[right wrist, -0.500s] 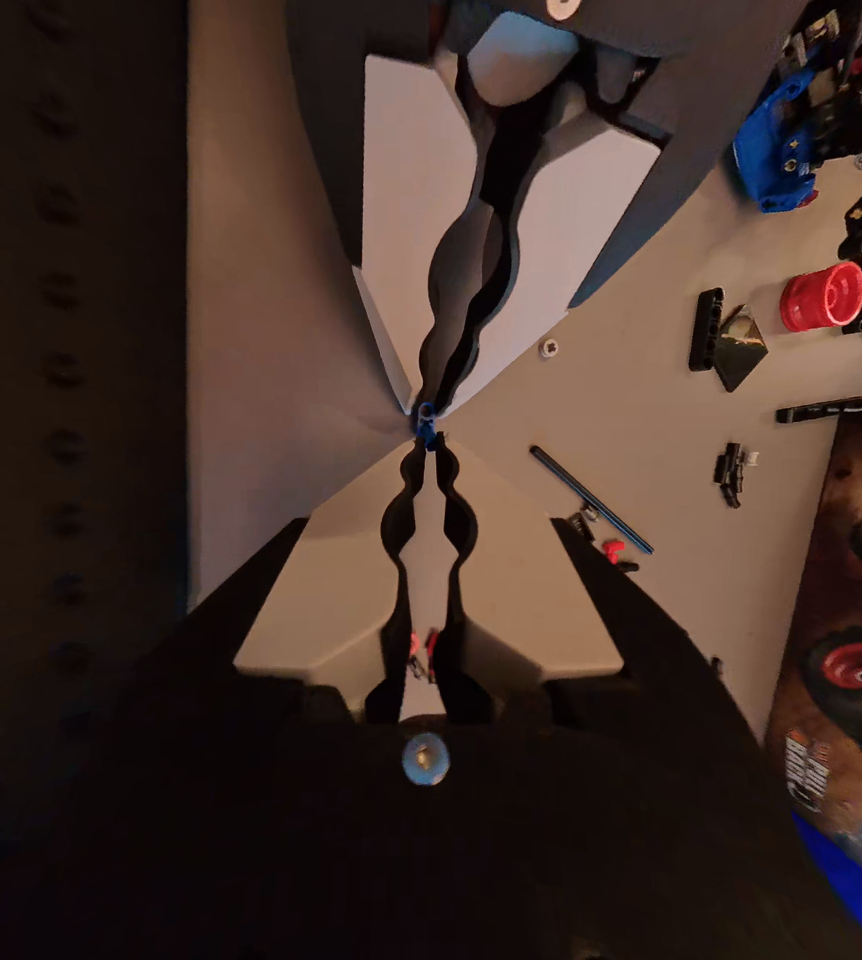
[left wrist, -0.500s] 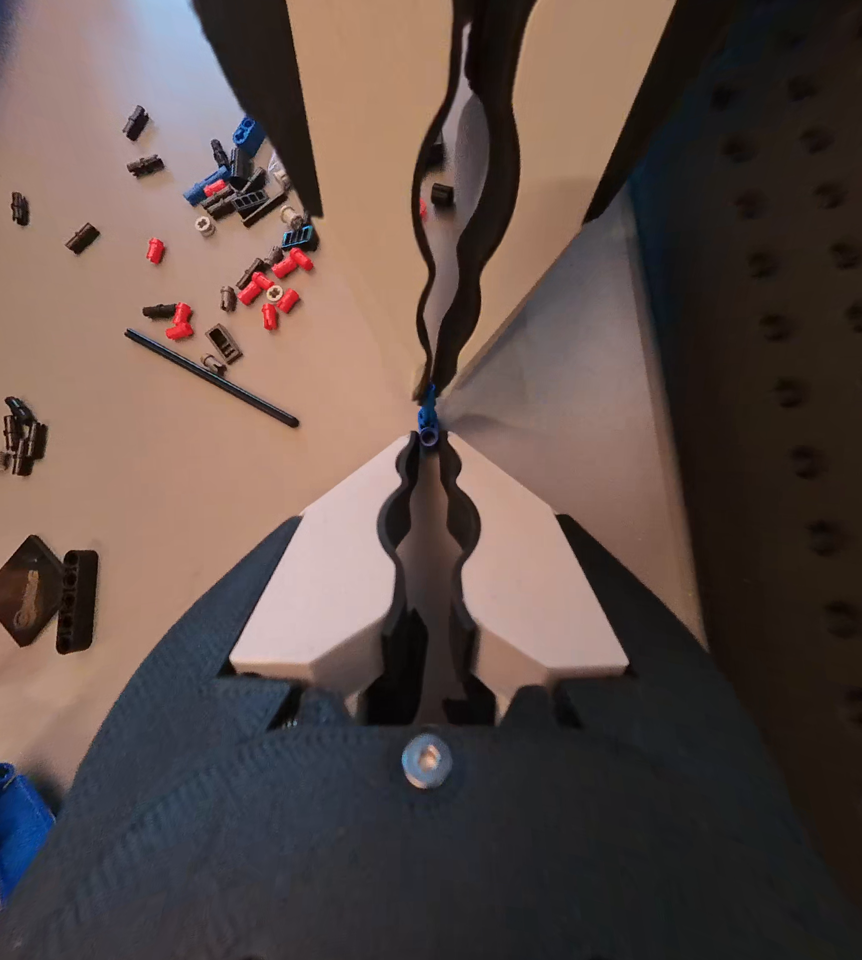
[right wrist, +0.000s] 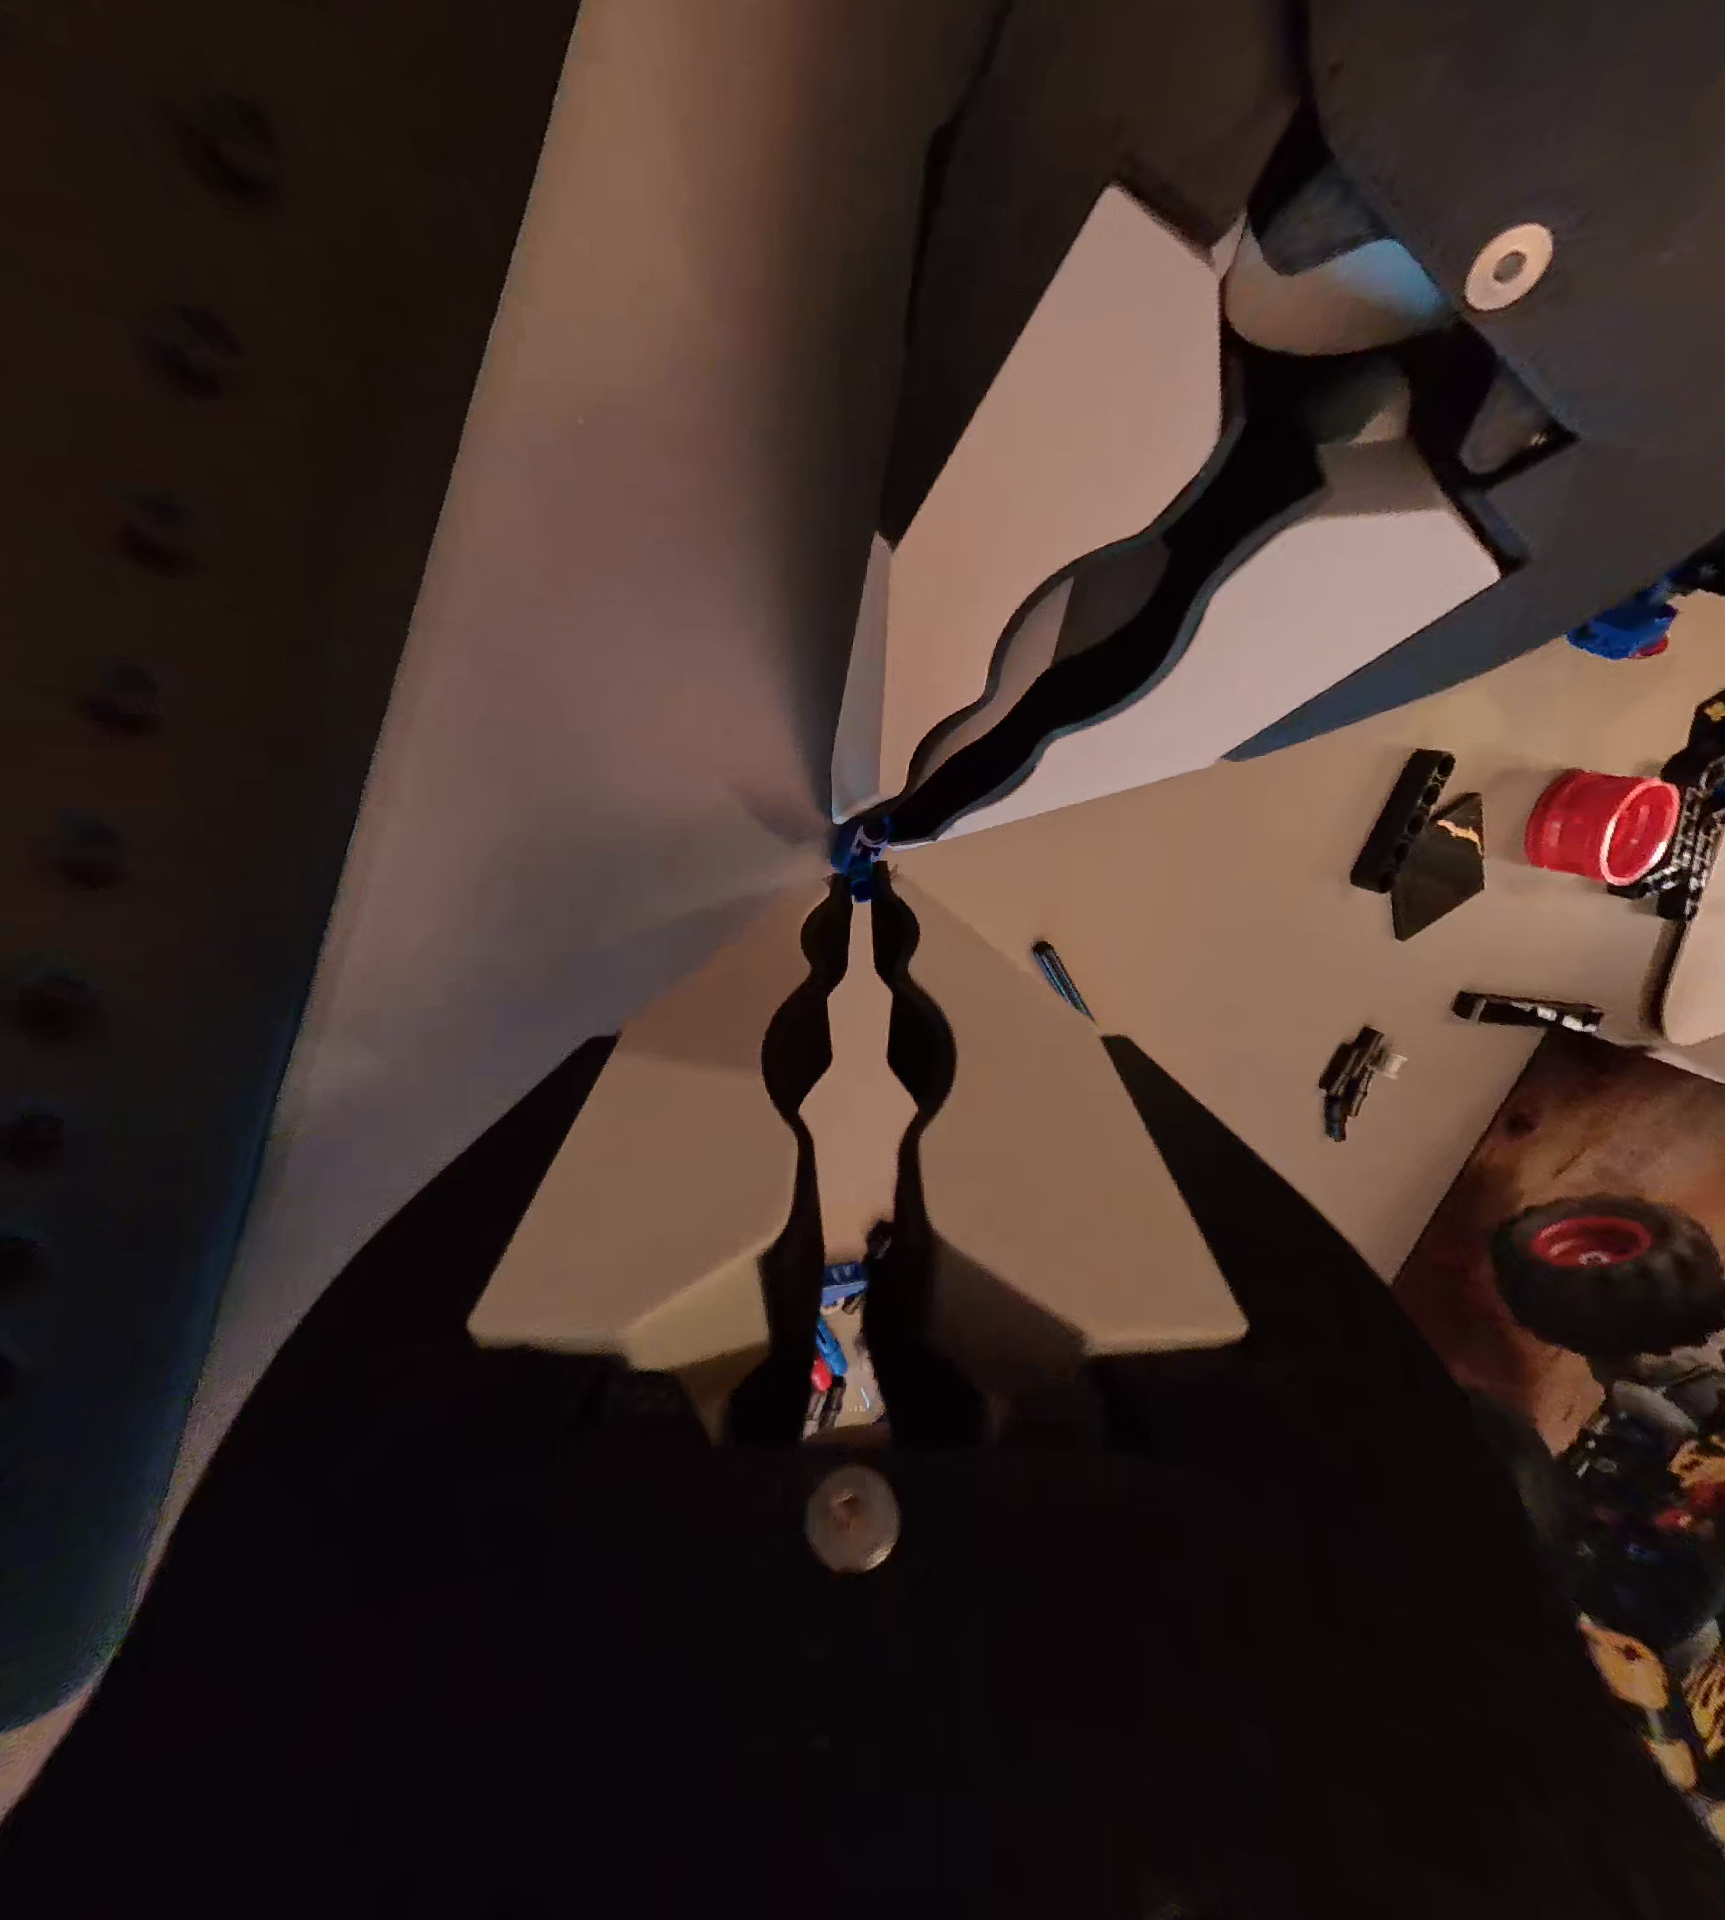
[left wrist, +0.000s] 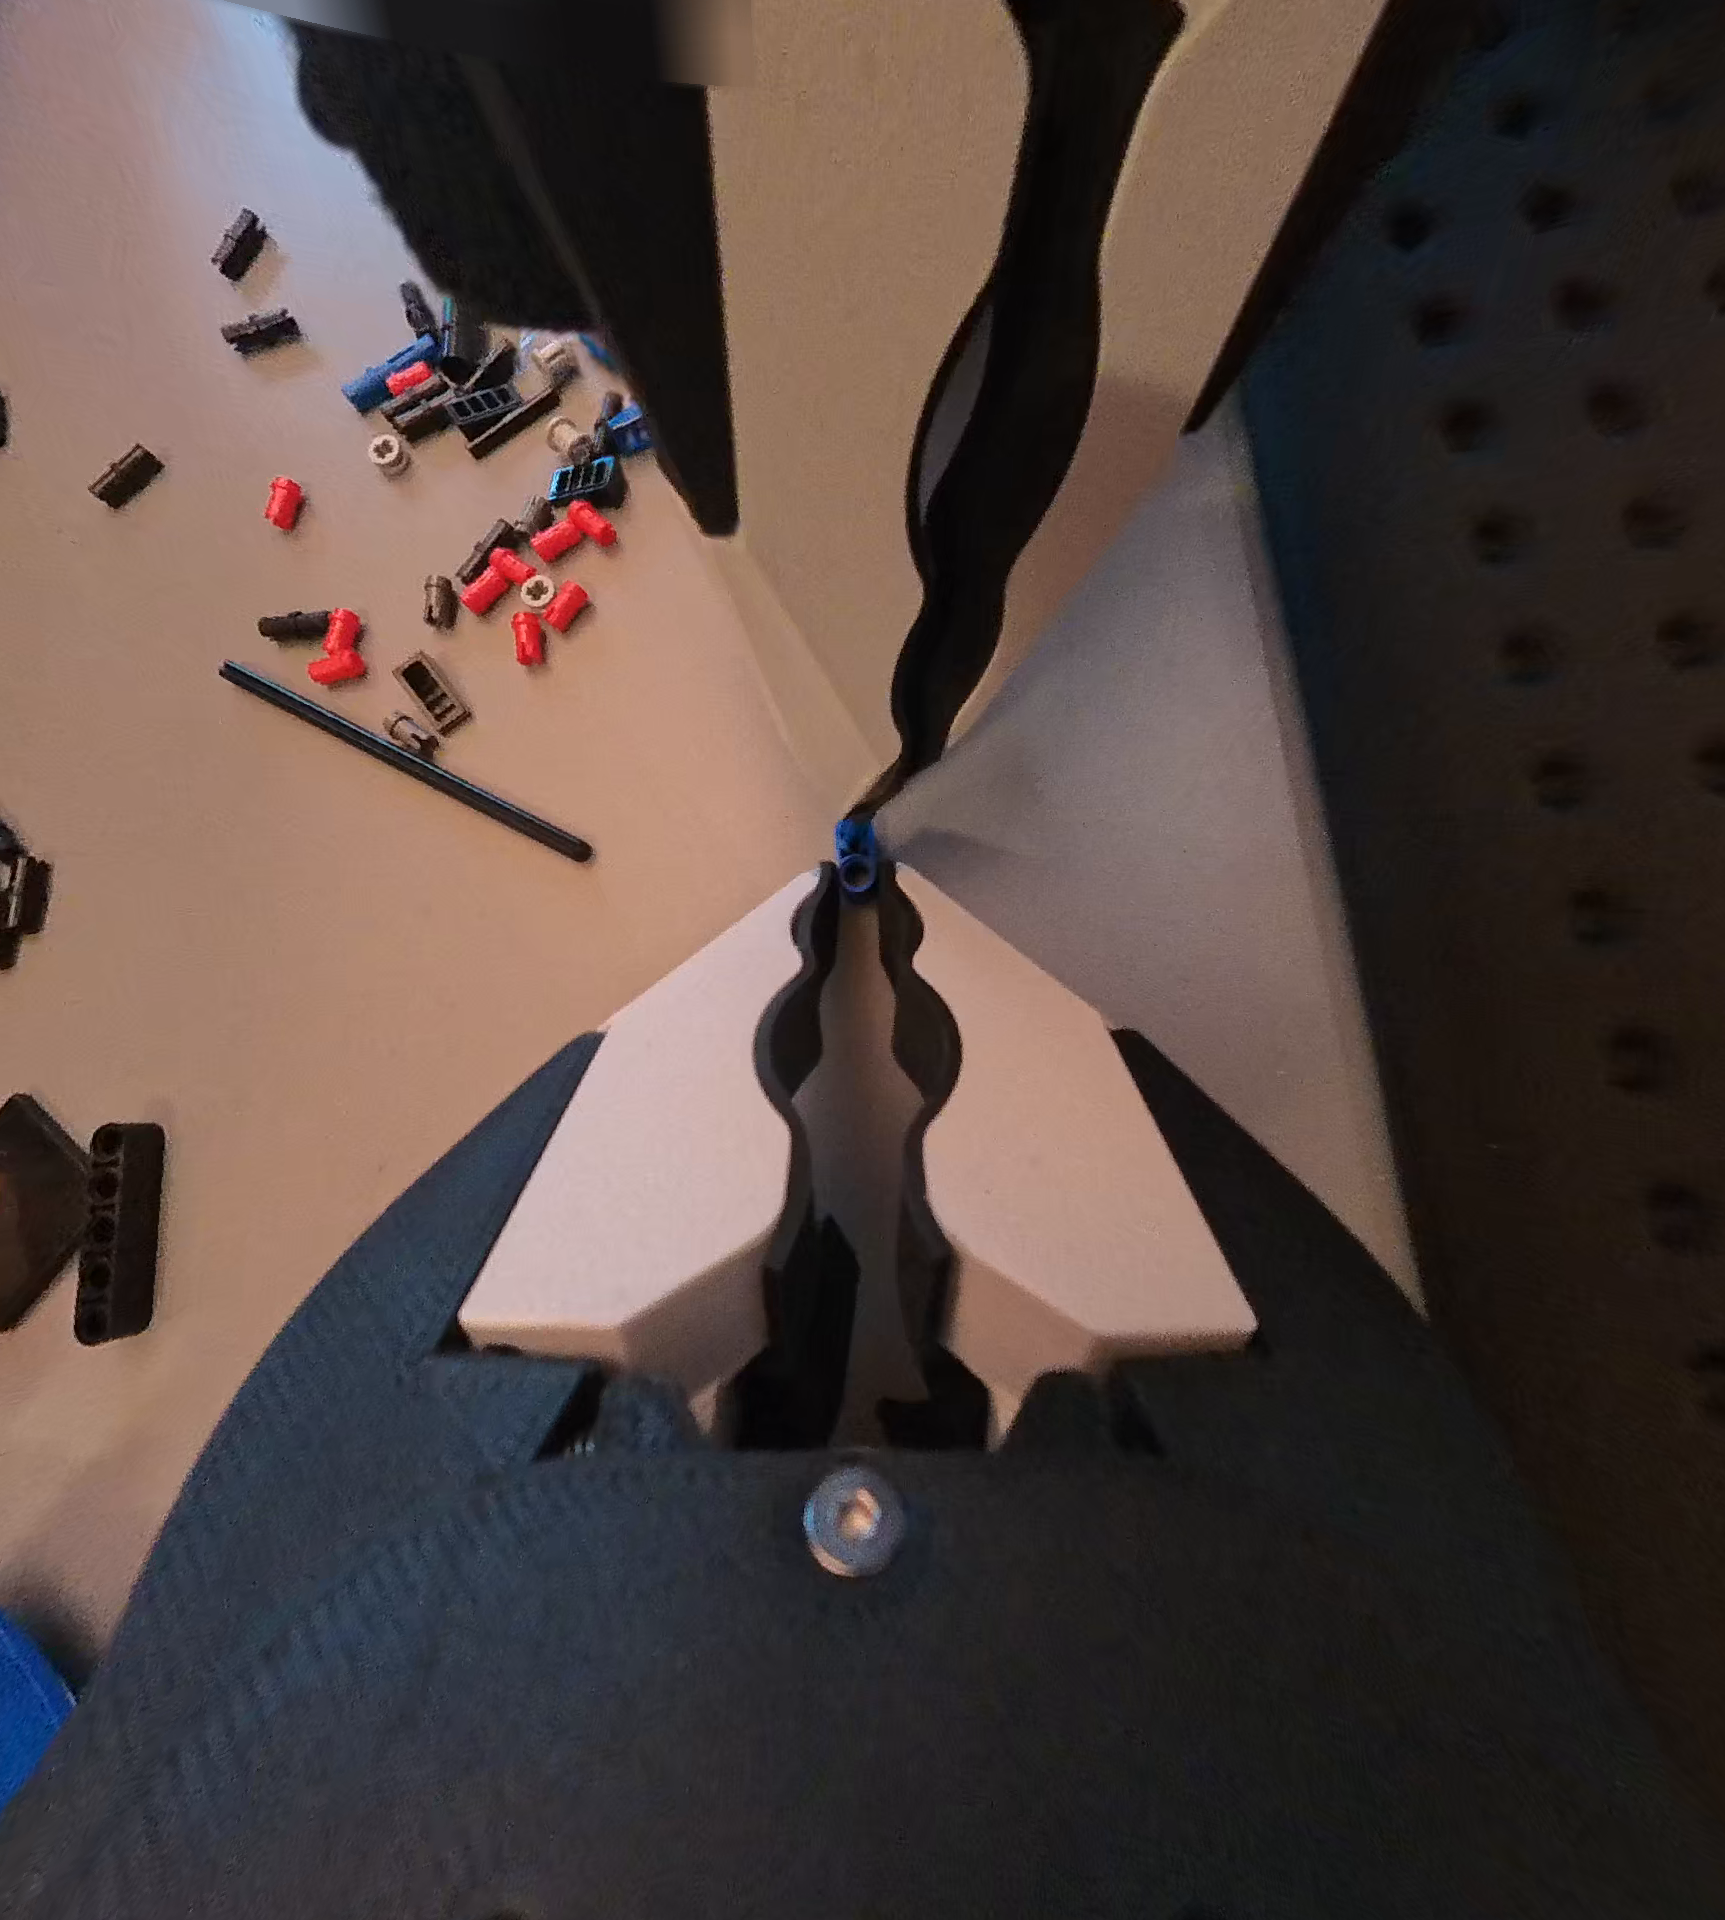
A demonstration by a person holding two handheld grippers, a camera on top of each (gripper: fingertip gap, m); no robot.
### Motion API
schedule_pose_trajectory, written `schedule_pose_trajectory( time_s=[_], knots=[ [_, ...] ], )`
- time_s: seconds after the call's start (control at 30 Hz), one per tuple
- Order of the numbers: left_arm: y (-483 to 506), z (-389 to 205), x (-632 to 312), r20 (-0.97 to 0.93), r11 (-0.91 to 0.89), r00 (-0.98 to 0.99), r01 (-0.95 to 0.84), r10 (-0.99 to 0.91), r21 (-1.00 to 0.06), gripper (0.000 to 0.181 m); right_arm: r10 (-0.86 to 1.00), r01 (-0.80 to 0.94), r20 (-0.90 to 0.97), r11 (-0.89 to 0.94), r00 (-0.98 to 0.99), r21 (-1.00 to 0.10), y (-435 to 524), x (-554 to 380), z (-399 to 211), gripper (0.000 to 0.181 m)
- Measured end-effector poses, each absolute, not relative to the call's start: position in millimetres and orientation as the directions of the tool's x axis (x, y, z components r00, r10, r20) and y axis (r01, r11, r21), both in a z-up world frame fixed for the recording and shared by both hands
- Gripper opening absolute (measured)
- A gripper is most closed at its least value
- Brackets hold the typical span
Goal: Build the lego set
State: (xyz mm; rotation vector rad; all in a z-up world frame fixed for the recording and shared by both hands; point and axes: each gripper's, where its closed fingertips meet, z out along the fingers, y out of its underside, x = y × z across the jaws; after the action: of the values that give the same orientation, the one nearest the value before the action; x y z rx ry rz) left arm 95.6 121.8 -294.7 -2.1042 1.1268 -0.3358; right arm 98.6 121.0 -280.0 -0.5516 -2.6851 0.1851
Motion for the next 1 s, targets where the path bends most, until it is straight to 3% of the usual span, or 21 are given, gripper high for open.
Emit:
schedule_pose_trajectory(
  time_s=[0.27, 0.77, 1.0],
  knots=[
    [122.9, -295.1, 96.4, -0.073, -0.366, 0.577, -0.606, -0.814, -0.706, 0.006, 0.439, 0.352, 0.22, 0.871, -0.871, -0.342, 120.6, 98.9, -281.0, 0.002],
    [124.4, -296.5, 96.5, -0.065, -0.365, 0.572, -0.602, -0.817, -0.71, 0.005, 0.416, 0.362, 0.172, 0.891, -0.893, -0.272, 118.2, 97.8, -283.9, 0.002],
    [125.1, -297.3, 96.4, -0.062, -0.365, 0.571, -0.6, -0.818, -0.711, 0.005, 0.465, 0.404, 0.148, 0.859, -0.873, -0.314, 118.8, 97.1, -285.8, 0.002]
  ],
)
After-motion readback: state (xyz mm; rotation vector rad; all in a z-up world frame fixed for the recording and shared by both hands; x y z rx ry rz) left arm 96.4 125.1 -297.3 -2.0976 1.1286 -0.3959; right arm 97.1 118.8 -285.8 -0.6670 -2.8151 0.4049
